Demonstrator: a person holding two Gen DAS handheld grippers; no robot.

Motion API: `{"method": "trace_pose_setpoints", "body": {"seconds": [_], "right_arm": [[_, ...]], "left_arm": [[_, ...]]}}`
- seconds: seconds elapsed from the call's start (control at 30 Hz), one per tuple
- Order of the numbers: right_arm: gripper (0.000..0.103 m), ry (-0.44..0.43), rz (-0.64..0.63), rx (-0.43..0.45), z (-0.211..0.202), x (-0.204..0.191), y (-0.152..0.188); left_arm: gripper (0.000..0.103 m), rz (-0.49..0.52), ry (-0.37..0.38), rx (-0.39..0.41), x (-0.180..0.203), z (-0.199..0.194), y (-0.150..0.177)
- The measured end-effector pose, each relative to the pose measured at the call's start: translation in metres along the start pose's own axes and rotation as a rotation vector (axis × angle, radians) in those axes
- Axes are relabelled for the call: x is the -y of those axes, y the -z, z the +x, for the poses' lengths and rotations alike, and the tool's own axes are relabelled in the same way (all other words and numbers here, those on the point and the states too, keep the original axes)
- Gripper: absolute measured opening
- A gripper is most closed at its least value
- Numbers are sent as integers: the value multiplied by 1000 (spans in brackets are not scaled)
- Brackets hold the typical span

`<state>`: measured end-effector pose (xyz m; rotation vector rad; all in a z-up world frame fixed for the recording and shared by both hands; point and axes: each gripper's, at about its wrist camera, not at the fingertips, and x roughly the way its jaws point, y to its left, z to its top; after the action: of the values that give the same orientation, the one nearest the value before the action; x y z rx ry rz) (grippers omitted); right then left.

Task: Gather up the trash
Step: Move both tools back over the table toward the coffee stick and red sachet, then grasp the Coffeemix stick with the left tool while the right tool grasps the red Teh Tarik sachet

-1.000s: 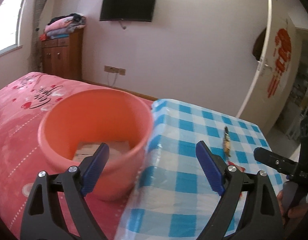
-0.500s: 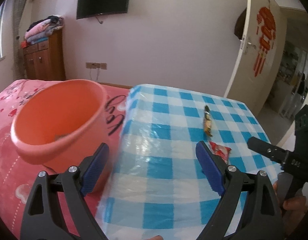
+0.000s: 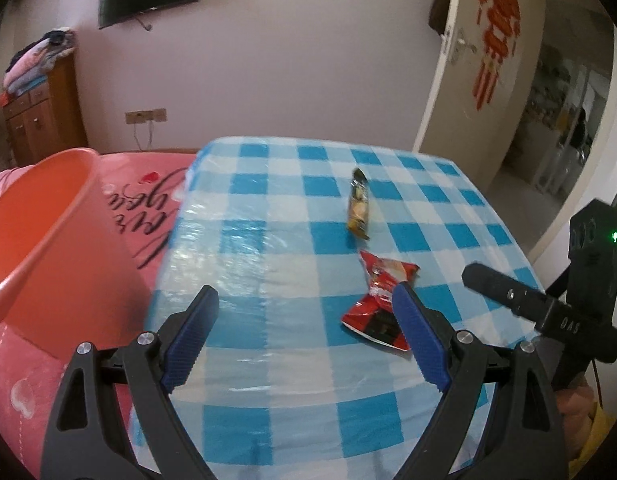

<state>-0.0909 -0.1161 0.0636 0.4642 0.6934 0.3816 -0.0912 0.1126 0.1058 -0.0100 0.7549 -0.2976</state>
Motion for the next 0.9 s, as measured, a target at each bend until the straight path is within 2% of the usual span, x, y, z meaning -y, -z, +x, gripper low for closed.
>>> {"method": "trace_pose_setpoints", "body": {"seconds": [0.2, 0.3, 0.5, 0.6, 0.73, 0.9], "right_arm": [[94, 11, 82, 31, -9, 38, -8], [94, 8, 112, 38, -12, 52, -10], [94, -18, 165, 24, -11, 78, -12], [94, -23, 173, 24, -13, 85, -12], [94, -32, 192, 28, -14, 93, -13], [94, -35, 214, 42, -19, 104, -15]], "left_arm": [[89, 24, 101, -85, 33, 34, 8], [89, 87, 105, -113, 56, 52, 13], [89, 137, 97, -167, 79, 81, 9], [89, 155, 83, -170, 84, 89, -4], [89, 195, 63, -153, 93, 105, -36], [89, 180, 57, -190, 99, 144, -70]]}}
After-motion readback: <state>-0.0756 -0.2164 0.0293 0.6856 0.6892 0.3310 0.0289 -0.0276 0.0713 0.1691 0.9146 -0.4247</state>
